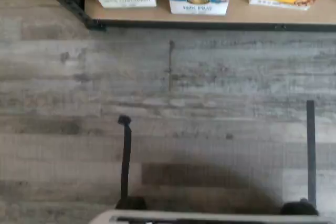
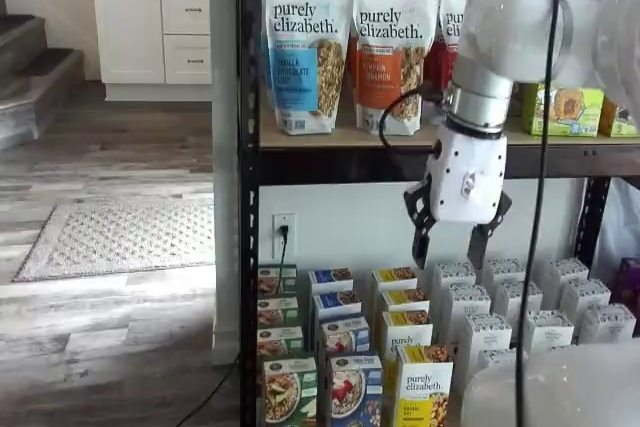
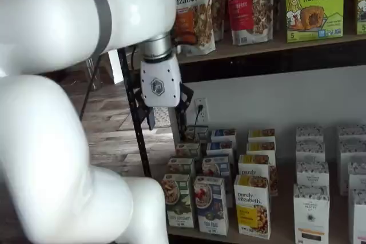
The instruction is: Pick up the blue and white box that is on the bottom shelf, the second box from the left
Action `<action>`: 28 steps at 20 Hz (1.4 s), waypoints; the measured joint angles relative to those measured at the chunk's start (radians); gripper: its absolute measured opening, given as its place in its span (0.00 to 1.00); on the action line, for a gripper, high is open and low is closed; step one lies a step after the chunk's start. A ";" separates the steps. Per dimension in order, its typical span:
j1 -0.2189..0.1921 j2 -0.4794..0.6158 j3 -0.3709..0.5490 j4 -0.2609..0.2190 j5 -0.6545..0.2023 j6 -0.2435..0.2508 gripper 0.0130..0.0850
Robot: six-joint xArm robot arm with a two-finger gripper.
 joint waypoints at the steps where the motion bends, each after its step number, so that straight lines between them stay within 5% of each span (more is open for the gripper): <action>1: 0.004 0.005 0.014 -0.001 -0.028 0.002 1.00; 28: 0.069 0.400 0.147 0.019 -0.588 0.011 1.00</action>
